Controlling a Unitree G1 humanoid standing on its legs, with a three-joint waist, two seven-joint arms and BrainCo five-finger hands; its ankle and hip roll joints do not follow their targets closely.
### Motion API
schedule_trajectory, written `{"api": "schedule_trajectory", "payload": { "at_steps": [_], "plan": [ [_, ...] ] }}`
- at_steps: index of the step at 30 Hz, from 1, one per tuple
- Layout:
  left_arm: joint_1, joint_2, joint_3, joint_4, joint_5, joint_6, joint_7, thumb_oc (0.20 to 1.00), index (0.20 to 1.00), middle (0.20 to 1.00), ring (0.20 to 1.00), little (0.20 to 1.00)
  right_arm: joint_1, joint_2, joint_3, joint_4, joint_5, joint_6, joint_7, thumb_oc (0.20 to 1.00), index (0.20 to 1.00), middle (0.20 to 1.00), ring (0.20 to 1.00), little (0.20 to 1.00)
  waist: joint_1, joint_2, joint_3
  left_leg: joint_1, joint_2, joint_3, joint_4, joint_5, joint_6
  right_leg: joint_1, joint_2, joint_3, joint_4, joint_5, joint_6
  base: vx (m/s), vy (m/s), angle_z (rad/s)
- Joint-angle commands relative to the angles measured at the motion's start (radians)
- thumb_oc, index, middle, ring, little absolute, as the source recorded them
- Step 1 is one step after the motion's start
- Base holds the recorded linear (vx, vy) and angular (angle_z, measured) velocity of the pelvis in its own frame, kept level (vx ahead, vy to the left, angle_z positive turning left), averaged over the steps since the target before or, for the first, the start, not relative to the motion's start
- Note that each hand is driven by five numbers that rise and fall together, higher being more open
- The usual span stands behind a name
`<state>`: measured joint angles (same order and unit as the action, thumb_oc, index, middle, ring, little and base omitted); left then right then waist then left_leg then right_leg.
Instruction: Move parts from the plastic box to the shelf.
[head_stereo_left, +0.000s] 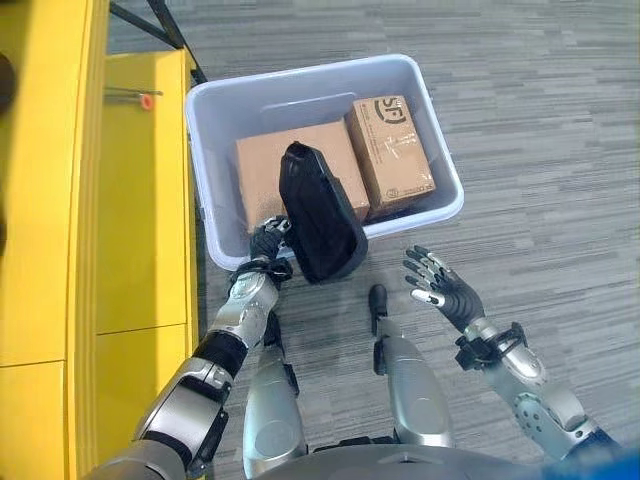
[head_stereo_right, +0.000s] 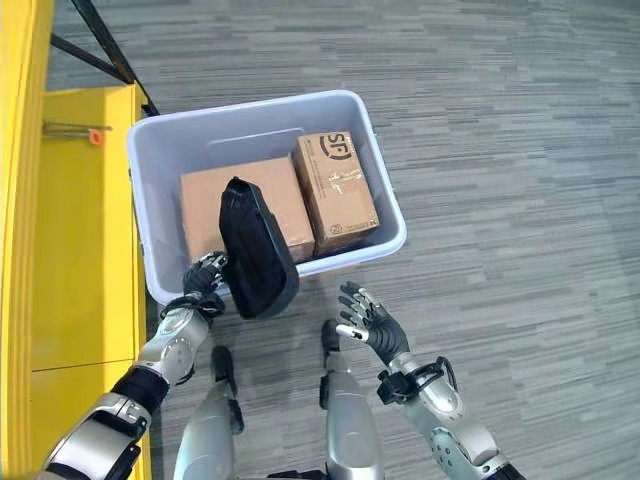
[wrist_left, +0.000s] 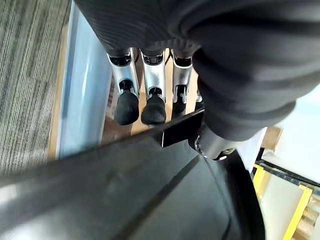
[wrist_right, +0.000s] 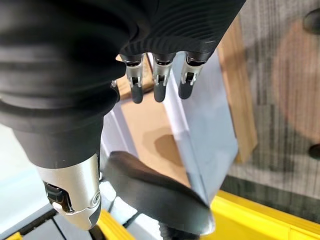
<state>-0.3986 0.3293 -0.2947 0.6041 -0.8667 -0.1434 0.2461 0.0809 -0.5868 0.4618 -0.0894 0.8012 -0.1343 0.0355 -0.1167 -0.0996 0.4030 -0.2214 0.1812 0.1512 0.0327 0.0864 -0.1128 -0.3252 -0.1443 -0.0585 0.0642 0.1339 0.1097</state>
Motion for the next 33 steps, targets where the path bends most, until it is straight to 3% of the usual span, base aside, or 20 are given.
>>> {"api": "schedule_trajectory", "payload": {
  "at_steps": [1,14,28,33],
  "plan": [
    [-0.012,0.012,0.041,-0.128,-0.048,-0.08,-0.061,0.2,0.2,0.2,0.2,0.2,0.022,0.017,-0.043,-0.056,-0.01,-0.019,0.01,1.0,1.0,1.0,1.0,1.0,-0.011,-0.009,-0.029,-0.035,0.028,-0.036,0.049,-0.006,0.0,0.039,-0.05,-0.021,0.066,-0.048,0.053,0.07,0.019,-0.03],
    [0.078,0.024,0.033,-0.339,-0.143,-0.094,-0.126,0.2,0.2,0.2,0.2,0.2,0.015,0.026,-0.046,-0.039,-0.011,0.003,0.024,1.0,1.0,1.0,1.0,1.0,-0.007,0.024,-0.118,0.047,0.029,-0.024,0.007,-0.008,0.001,0.108,-0.049,-0.022,0.04,-0.064,0.056,0.05,0.018,-0.01],
    [0.264,0.089,0.052,-0.571,-0.216,-0.063,-0.245,0.2,0.2,0.2,0.2,0.2,0.044,0.038,-0.09,-0.024,-0.028,0.023,0.067,1.0,1.0,1.0,1.0,1.0,0.007,0.048,-0.216,0.142,0.032,-0.017,-0.035,-0.012,0.002,0.205,-0.045,-0.044,0.007,-0.084,0.057,0.04,-0.006,0.01],
    [0.379,0.144,0.101,-0.691,-0.203,-0.052,-0.301,0.2,0.2,0.2,0.2,0.2,0.046,0.048,-0.105,-0.017,-0.043,0.026,0.098,1.0,1.0,1.0,1.0,1.0,0.026,0.065,-0.26,0.19,0.039,-0.025,-0.056,-0.006,0.001,0.257,-0.034,-0.068,0.014,-0.117,0.051,0.03,-0.03,0.1]
  ]
}}
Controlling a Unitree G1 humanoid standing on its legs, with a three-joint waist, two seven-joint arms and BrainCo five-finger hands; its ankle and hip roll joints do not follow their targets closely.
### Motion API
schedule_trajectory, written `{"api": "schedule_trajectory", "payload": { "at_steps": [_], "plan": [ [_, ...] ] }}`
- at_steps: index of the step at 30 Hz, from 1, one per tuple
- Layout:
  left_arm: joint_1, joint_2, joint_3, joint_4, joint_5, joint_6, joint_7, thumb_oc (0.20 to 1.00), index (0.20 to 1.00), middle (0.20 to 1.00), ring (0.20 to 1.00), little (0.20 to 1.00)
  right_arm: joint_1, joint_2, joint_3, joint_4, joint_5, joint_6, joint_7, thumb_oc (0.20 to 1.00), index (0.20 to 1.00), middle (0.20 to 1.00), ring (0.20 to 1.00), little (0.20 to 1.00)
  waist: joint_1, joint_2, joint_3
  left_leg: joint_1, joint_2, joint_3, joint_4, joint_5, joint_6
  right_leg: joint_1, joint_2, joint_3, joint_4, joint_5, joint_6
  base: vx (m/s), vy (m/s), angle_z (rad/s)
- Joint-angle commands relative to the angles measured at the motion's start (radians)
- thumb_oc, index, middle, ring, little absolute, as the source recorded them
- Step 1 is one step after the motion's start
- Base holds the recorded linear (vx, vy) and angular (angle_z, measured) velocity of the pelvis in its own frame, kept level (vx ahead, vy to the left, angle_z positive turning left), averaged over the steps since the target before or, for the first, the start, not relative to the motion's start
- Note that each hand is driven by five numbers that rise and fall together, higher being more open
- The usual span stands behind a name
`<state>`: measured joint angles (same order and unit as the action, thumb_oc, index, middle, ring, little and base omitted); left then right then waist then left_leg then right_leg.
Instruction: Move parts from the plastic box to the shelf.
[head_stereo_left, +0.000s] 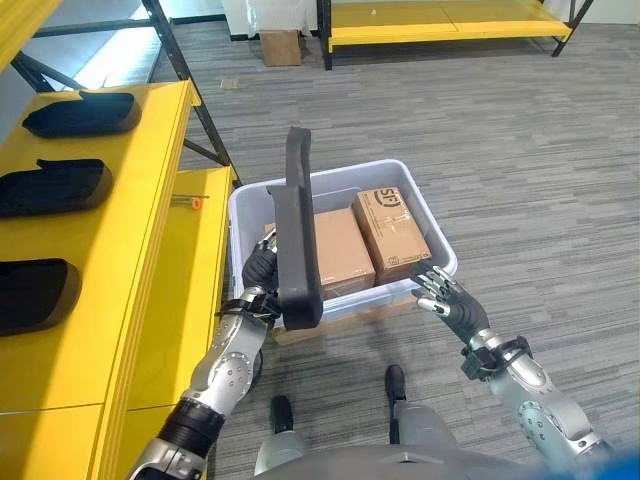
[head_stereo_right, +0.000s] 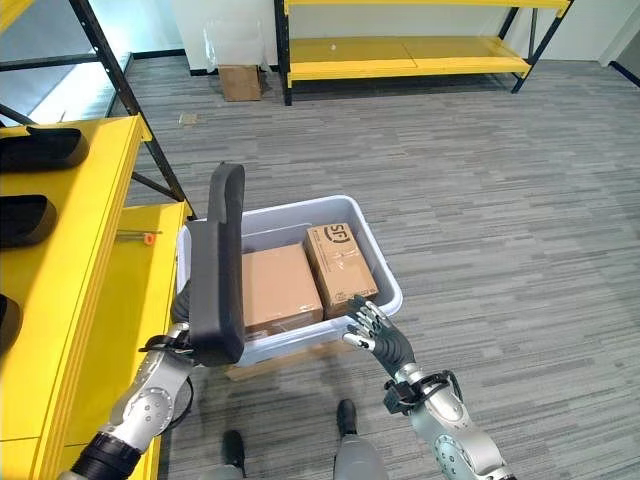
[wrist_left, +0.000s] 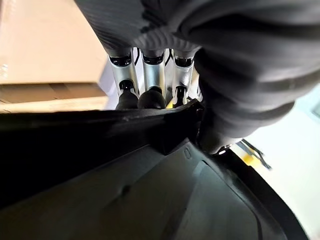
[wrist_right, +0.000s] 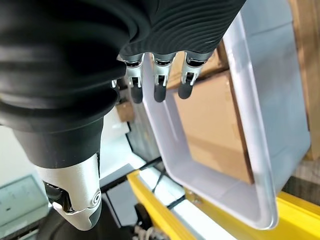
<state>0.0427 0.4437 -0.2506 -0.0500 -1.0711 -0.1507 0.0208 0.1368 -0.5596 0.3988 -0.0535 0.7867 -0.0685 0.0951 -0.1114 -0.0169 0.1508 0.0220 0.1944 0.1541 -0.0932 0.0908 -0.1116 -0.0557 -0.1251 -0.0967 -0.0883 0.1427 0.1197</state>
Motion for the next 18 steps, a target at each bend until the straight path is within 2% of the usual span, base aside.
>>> {"api": "schedule_trajectory", "payload": {
  "at_steps": [1,5,10,12,13,14,15,18],
  "plan": [
    [-0.052,0.035,0.062,-0.047,0.013,-0.045,-0.08,0.2,0.2,0.2,0.2,0.2,-0.01,0.021,-0.045,-0.05,-0.029,-0.041,0.041,1.0,1.0,1.0,1.0,1.0,0.022,-0.015,-0.011,-0.046,0.027,-0.03,0.069,-0.009,0.0,-0.006,-0.051,-0.036,0.175,-0.134,0.039,0.0,-0.043,0.09],
    [-0.02,0.046,0.086,-0.082,0.043,-0.052,-0.083,0.2,0.2,0.2,0.2,0.2,-0.017,0.033,-0.05,-0.035,-0.028,-0.041,0.046,1.0,1.0,1.0,1.0,1.0,0.032,-0.006,-0.019,-0.04,0.033,-0.045,0.076,-0.005,-0.001,0.005,-0.045,-0.052,0.208,-0.161,0.03,-0.03,-0.04,0.15],
    [0.062,0.032,0.125,-0.148,0.04,-0.044,-0.09,0.2,0.2,0.2,0.2,0.2,-0.033,0.036,-0.047,-0.036,-0.032,-0.039,0.063,1.0,1.0,1.0,1.0,1.0,0.06,0.023,-0.018,-0.033,0.073,-0.1,0.087,0.04,-0.01,0.01,-0.008,-0.115,0.348,-0.259,-0.011,-0.09,-0.134,0.26],
    [0.097,0.028,0.142,-0.174,0.036,-0.04,-0.1,0.2,0.2,0.2,0.2,0.2,-0.047,0.03,-0.036,-0.031,-0.04,-0.043,0.075,1.0,1.0,1.0,1.0,1.0,0.076,0.038,-0.008,-0.048,0.111,-0.139,0.076,0.109,-0.029,0.003,0.03,-0.15,0.395,-0.3,-0.042,-0.15,-0.204,0.47],
    [0.097,0.028,0.143,-0.174,0.036,-0.04,-0.099,0.2,0.2,0.2,0.2,0.2,-0.047,0.03,-0.036,-0.031,-0.04,-0.043,0.075,1.0,1.0,1.0,1.0,1.0,0.075,0.039,-0.009,-0.049,0.112,-0.14,0.075,0.11,-0.029,0.003,0.031,-0.151,0.395,-0.3,-0.042,-0.14,-0.206,0.31],
    [0.122,0.02,0.158,-0.192,0.03,-0.041,-0.103,0.2,0.2,0.2,0.2,0.2,-0.059,0.024,-0.036,-0.026,-0.043,-0.048,0.077,1.0,1.0,1.0,1.0,1.0,0.092,0.048,-0.001,-0.062,0.143,-0.166,0.052,0.172,-0.046,-0.004,0.06,-0.182,0.418,-0.323,-0.06,-0.1,-0.144,0.4],
    [0.123,0.019,0.158,-0.193,0.03,-0.041,-0.103,0.2,0.2,0.2,0.2,0.2,-0.06,0.024,-0.036,-0.026,-0.043,-0.048,0.077,1.0,1.0,1.0,1.0,1.0,0.09,0.049,-0.001,-0.062,0.144,-0.168,0.051,0.173,-0.047,-0.004,0.061,-0.184,0.418,-0.323,-0.061,-0.14,-0.201,0.41],
    [0.142,0.01,0.163,-0.204,0.027,-0.041,-0.115,0.2,0.2,0.2,0.2,0.2,-0.064,0.003,-0.049,-0.034,-0.051,-0.057,0.086,1.0,1.0,1.0,1.0,1.0,0.11,0.056,0.024,-0.103,0.16,-0.178,0.033,0.254,-0.059,-0.003,0.075,-0.236,0.413,-0.329,-0.077,-0.14,-0.134,0.36]
  ]
}}
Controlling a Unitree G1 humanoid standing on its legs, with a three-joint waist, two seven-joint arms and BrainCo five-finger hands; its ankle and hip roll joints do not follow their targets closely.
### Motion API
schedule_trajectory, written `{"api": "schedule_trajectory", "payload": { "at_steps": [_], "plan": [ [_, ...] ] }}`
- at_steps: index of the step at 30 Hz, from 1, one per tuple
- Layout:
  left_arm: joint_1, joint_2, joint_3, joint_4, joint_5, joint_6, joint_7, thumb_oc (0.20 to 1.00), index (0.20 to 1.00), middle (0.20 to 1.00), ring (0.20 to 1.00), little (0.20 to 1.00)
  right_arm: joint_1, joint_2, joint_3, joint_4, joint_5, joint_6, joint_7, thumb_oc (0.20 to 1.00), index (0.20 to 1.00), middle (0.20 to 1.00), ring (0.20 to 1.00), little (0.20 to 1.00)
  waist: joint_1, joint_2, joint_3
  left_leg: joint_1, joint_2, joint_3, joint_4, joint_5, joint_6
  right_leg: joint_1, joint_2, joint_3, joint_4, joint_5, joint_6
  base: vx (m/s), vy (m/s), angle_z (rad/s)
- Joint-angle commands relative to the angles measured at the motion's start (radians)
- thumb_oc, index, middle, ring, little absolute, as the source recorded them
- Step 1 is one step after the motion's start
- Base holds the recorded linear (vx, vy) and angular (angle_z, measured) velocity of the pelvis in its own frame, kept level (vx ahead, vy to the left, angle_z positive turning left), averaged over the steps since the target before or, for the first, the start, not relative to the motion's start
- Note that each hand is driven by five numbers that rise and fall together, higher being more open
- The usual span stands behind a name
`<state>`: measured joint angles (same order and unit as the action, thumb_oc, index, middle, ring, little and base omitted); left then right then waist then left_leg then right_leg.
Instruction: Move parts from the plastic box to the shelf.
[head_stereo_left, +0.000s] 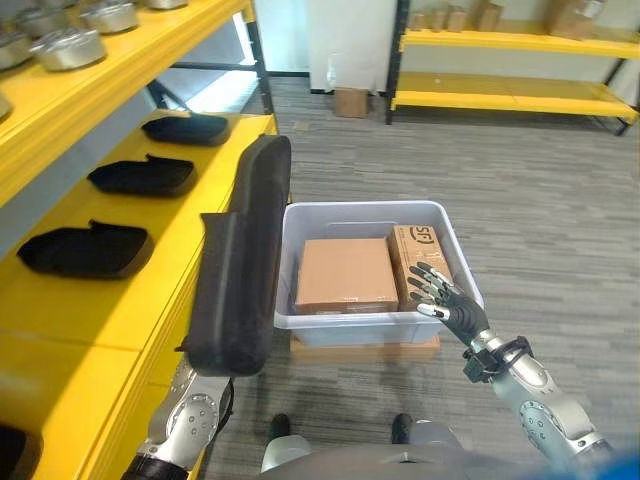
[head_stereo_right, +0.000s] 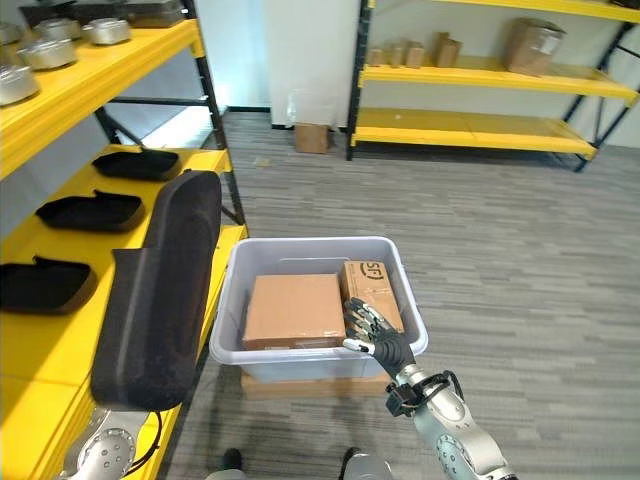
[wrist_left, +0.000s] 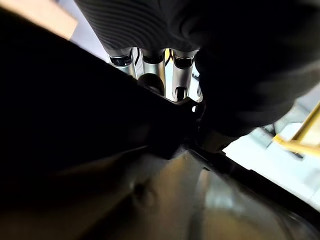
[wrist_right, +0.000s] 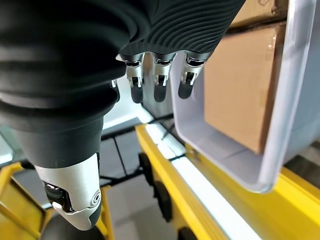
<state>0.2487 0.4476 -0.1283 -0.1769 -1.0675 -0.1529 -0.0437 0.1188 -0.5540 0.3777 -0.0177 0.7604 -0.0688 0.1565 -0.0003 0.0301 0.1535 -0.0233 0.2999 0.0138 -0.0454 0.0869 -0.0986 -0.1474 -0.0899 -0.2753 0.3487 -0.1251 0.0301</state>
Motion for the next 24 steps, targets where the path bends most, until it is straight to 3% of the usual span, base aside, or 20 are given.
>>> {"api": "schedule_trajectory", "payload": {
  "at_steps": [1,2,3,4,5,8,10,13,15,24],
  "plan": [
    [-0.068,0.007,0.043,-0.077,0.024,-0.041,-0.049,0.2,0.2,0.2,0.2,0.2,-0.047,-0.014,-0.038,-0.076,-0.03,-0.062,0.022,1.0,1.0,1.0,1.0,1.0,-0.002,-0.001,0.036,-0.082,0.048,0.003,0.009,0.254,-0.055,0.096,0.027,-0.079,-0.03,-0.058,0.004,-0.13,-0.092,0.53],
    [-0.069,0.007,0.042,-0.077,0.024,-0.041,-0.049,0.2,0.2,0.2,0.2,0.2,-0.047,-0.014,-0.039,-0.076,-0.03,-0.062,0.022,1.0,1.0,1.0,1.0,1.0,-0.003,0.001,0.034,-0.087,0.049,0.0,0.01,0.254,-0.055,0.094,0.029,-0.081,-0.034,-0.055,0.003,-0.23,-0.147,0.87],
    [-0.081,0.002,0.043,-0.069,0.028,-0.041,-0.051,0.2,0.2,0.2,0.2,0.2,-0.051,-0.025,-0.051,-0.069,-0.041,-0.065,0.017,1.0,1.0,1.0,1.0,1.0,-0.009,-0.022,0.046,-0.11,0.026,0.107,0.125,0.162,-0.016,0.086,0.001,-0.112,-0.044,-0.042,-0.003,-0.24,-0.187,0.92],
    [-0.094,-0.005,0.034,-0.061,0.031,-0.042,-0.054,0.2,0.2,0.2,0.2,0.2,-0.052,-0.019,-0.059,-0.06,-0.045,-0.067,0.014,1.0,1.0,1.0,1.0,1.0,-0.005,-0.042,0.051,-0.106,-0.02,0.115,0.252,0.031,0.0,0.088,-0.022,-0.115,-0.061,-0.032,0.004,-0.23,-0.183,0.79],
    [-0.095,-0.005,0.034,-0.061,0.031,-0.042,-0.054,0.2,0.2,0.2,0.2,0.2,-0.052,-0.019,-0.059,-0.059,-0.045,-0.067,0.014,1.0,1.0,1.0,1.0,1.0,-0.006,-0.041,0.051,-0.11,-0.02,0.113,0.26,0.026,0.001,0.088,-0.022,-0.116,-0.06,-0.033,0.005,-0.13,-0.116,0.62],
    [-0.12,-0.01,0.024,-0.068,0.041,-0.04,-0.053,0.2,0.2,0.2,0.2,0.2,-0.047,0.001,-0.073,-0.052,-0.047,-0.069,0.012,1.0,1.0,1.0,1.0,1.0,-0.018,-0.048,0.04,-0.083,-0.056,0.158,0.371,-0.097,0.028,0.096,-0.045,-0.162,-0.085,-0.015,-0.002,-0.09,-0.016,0.67],
    [-0.147,-0.013,0.01,-0.069,0.046,-0.041,-0.05,0.2,0.2,0.2,0.2,0.2,-0.032,0.025,-0.078,-0.05,-0.043,-0.069,0.008,1.0,1.0,1.0,1.0,1.0,-0.034,-0.04,0.019,-0.024,-0.096,0.186,0.303,-0.177,0.045,0.104,-0.059,-0.208,-0.096,-0.002,0.006,-0.05,0.077,0.62],
    [-0.144,-0.018,0.008,-0.073,0.05,-0.041,-0.053,0.2,0.2,0.2,0.2,0.2,-0.028,0.035,-0.082,-0.048,-0.041,-0.07,0.006,1.0,1.0,1.0,1.0,1.0,-0.043,-0.025,0.006,-0.009,-0.114,0.186,0.241,-0.167,0.043,0.111,-0.066,-0.228,-0.096,0.006,0.018,0.02,0.118,0.84],
    [-0.141,-0.008,0.017,-0.086,0.059,-0.045,-0.049,0.2,0.2,0.2,0.2,0.2,-0.031,0.042,-0.084,-0.041,-0.036,-0.072,0.001,1.0,1.0,1.0,1.0,1.0,-0.036,-0.028,0.006,-0.025,-0.134,0.155,0.256,-0.175,0.051,0.119,-0.08,-0.222,-0.106,0.023,0.02,0.03,0.136,0.68],
    [-0.11,0.011,0.073,-0.129,0.07,-0.058,-0.036,0.2,0.2,0.2,0.2,0.2,-0.057,0.075,-0.04,-0.017,-0.039,-0.056,0.013,1.0,1.0,1.0,1.0,1.0,-0.004,-0.049,0.004,-0.011,-0.209,0.145,0.221,-0.205,0.1,0.129,-0.154,-0.227,-0.115,0.092,0.064,0.03,0.176,0.14]
  ]
}}
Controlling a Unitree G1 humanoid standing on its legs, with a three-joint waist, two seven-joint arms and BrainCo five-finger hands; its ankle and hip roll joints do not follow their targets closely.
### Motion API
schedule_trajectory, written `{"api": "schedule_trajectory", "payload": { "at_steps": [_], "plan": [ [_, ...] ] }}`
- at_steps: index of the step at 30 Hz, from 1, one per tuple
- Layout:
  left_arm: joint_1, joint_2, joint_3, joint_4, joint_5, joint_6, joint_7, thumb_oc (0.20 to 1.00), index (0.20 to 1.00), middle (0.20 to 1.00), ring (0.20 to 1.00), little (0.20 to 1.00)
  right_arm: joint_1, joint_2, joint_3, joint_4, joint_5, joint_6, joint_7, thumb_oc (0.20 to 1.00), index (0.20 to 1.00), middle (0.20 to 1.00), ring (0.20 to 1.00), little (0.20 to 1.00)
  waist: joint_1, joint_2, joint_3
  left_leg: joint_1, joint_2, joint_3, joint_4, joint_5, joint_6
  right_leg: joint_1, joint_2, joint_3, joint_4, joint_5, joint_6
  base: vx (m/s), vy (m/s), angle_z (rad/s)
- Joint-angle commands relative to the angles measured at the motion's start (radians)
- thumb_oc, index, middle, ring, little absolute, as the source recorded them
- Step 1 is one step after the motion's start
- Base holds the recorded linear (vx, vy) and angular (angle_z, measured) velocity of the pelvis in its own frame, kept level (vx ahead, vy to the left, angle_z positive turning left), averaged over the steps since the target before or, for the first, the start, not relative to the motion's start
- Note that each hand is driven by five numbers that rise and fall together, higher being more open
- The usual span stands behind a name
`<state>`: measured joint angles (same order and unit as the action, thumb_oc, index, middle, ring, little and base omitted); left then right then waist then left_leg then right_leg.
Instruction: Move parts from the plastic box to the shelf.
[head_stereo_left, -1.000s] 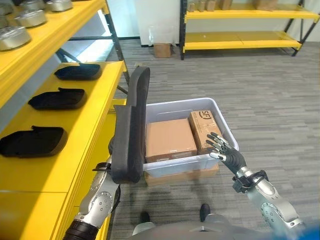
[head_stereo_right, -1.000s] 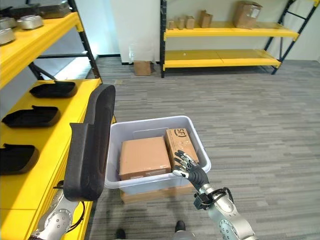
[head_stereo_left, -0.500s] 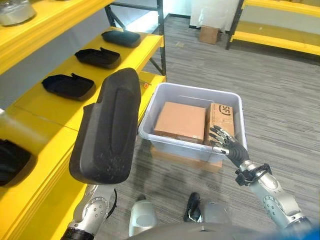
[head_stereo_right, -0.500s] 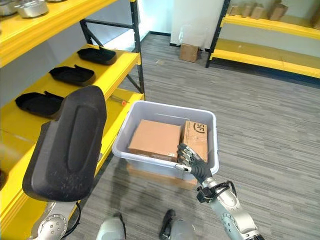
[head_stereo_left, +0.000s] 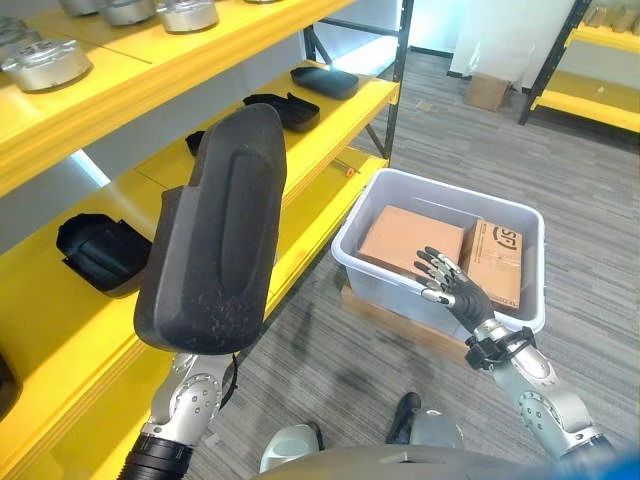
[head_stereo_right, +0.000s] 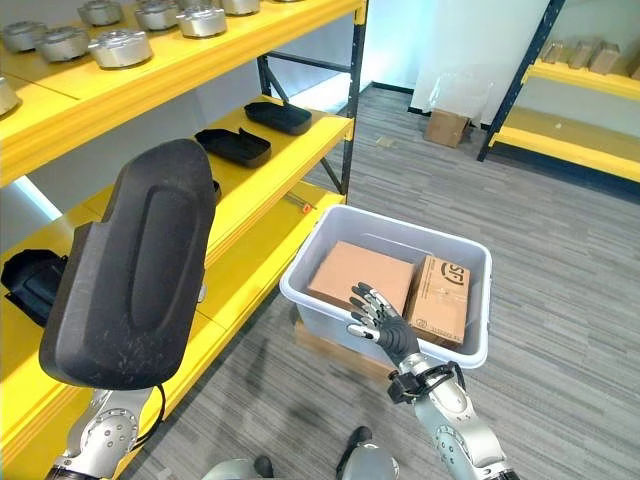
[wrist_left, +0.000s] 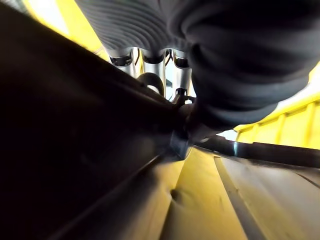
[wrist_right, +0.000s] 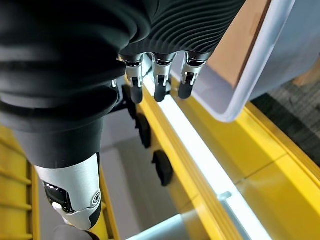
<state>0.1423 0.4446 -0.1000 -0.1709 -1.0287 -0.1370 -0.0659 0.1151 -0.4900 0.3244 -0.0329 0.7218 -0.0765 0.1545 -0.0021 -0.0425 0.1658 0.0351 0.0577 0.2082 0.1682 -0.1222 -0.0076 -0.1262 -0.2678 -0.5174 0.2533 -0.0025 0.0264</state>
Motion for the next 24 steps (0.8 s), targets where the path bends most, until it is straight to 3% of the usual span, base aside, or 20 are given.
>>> {"api": "schedule_trajectory", "payload": {
  "at_steps": [1,10,13,14,15,16,17,18,20,21,23,24],
  "plan": [
    [-0.003,0.015,0.048,-0.138,0.032,-0.077,-0.011,0.2,0.2,0.2,0.2,0.2,-0.056,0.013,0.017,0.001,-0.002,-0.047,0.014,1.0,1.0,1.0,1.0,1.0,0.004,0.02,-0.007,-0.072,0.025,-0.054,0.008,0.002,0.013,0.114,0.016,0.01,-0.024,-0.024,0.075,0.06,0.25,0.03],
    [-0.017,0.028,0.057,-0.128,0.061,-0.082,-0.003,0.2,0.2,0.2,0.2,0.2,-0.09,0.049,0.042,0.03,-0.012,-0.044,0.0,1.0,1.0,1.0,1.0,1.0,0.033,0.013,-0.009,-0.088,-0.065,-0.101,0.026,-0.028,0.049,0.151,-0.055,-0.007,-0.076,0.069,0.125,0.02,0.185,0.21],
    [-0.034,0.05,0.039,-0.131,0.07,-0.077,-0.006,0.2,0.2,0.2,0.2,0.2,-0.113,0.081,0.092,0.045,-0.019,-0.031,0.009,1.0,1.0,1.0,1.0,1.0,0.027,0.028,-0.028,-0.053,-0.115,-0.127,-0.033,-0.016,0.076,0.131,-0.079,0.07,-0.051,0.113,0.136,0.03,0.334,0.24],
    [-0.047,0.058,0.033,-0.123,0.071,-0.08,-0.005,0.2,0.2,0.2,0.2,0.2,-0.121,0.091,0.106,0.044,-0.014,-0.027,0.011,1.0,1.0,1.0,1.0,1.0,0.006,0.03,-0.028,-0.047,-0.13,-0.138,-0.062,0.017,0.088,0.081,-0.049,0.178,-0.018,0.125,0.113,-0.04,0.158,0.3],
    [-0.047,0.058,0.033,-0.123,0.071,-0.08,-0.005,0.2,0.2,0.2,0.2,0.2,-0.122,0.091,0.106,0.044,-0.014,-0.027,0.011,1.0,1.0,1.0,1.0,1.0,0.008,0.029,-0.029,-0.047,-0.13,-0.136,-0.062,0.017,0.088,0.079,-0.05,0.181,-0.017,0.124,0.113,-0.06,0.202,0.77],
    [-0.059,0.061,0.027,-0.108,0.097,-0.083,-0.005,0.2,0.2,0.2,0.2,0.2,-0.124,0.082,0.114,0.037,-0.003,-0.022,0.021,1.0,1.0,1.0,1.0,1.0,-0.023,0.04,-0.023,-0.037,-0.133,-0.163,-0.081,0.04,0.098,0.012,0.077,0.315,0.078,0.06,0.085,-0.01,0.111,0.77],
    [-0.059,0.061,0.027,-0.108,0.097,-0.083,-0.005,0.2,0.2,0.2,0.2,0.2,-0.124,0.082,0.114,0.037,-0.003,-0.022,0.021,1.0,1.0,1.0,1.0,1.0,-0.022,0.04,-0.025,-0.04,-0.133,-0.162,-0.081,0.041,0.098,0.008,0.077,0.316,0.079,0.06,0.085,-0.02,0.173,0.47],
    [-0.074,0.06,0.021,-0.097,0.117,-0.086,0.004,0.2,0.2,0.2,0.2,0.2,-0.135,0.078,0.13,0.044,0.003,-0.016,0.028,1.0,1.0,1.0,1.0,1.0,-0.029,0.039,-0.02,-0.037,-0.143,-0.174,-0.082,0.05,0.104,-0.027,0.164,0.331,0.17,0.012,0.075,-0.04,0.077,0.26],
    [-0.078,0.049,0.016,-0.102,0.129,-0.084,0.011,0.2,0.2,0.2,0.2,0.2,-0.144,0.085,0.15,0.047,0.024,-0.017,0.037,1.0,1.0,1.0,1.0,1.0,-0.032,0.014,-0.031,-0.048,-0.16,-0.203,-0.088,0.066,0.108,-0.044,0.26,0.324,0.22,-0.005,0.079,-0.07,0.014,0.33],
    [-0.077,0.049,0.016,-0.102,0.13,-0.084,0.011,0.2,0.2,0.2,0.2,0.2,-0.144,0.085,0.151,0.047,0.024,-0.018,0.037,1.0,1.0,1.0,1.0,1.0,-0.033,0.014,-0.031,-0.047,-0.161,-0.204,-0.088,0.065,0.108,-0.044,0.259,0.323,0.22,-0.005,0.079,-0.05,-0.08,0.37],
    [-0.056,0.043,0.023,-0.108,0.126,-0.084,0.003,0.2,0.2,0.2,0.2,0.2,-0.138,0.084,0.158,0.043,0.029,-0.014,0.05,1.0,1.0,1.0,1.0,1.0,-0.022,-0.004,-0.044,-0.052,-0.162,-0.212,-0.087,0.068,0.095,0.024,0.268,0.336,0.088,-0.069,0.051,-0.05,-0.15,0.3],
    [-0.033,0.034,0.032,-0.132,0.104,-0.089,-0.005,0.2,0.2,0.2,0.2,0.2,-0.138,0.063,0.167,0.05,0.018,-0.016,0.047,1.0,1.0,1.0,1.0,1.0,0.004,-0.014,-0.059,-0.088,-0.147,-0.199,-0.075,0.078,0.074,0.077,0.291,0.386,-0.047,-0.075,0.037,-0.11,-0.195,-0.04]
  ]
}}
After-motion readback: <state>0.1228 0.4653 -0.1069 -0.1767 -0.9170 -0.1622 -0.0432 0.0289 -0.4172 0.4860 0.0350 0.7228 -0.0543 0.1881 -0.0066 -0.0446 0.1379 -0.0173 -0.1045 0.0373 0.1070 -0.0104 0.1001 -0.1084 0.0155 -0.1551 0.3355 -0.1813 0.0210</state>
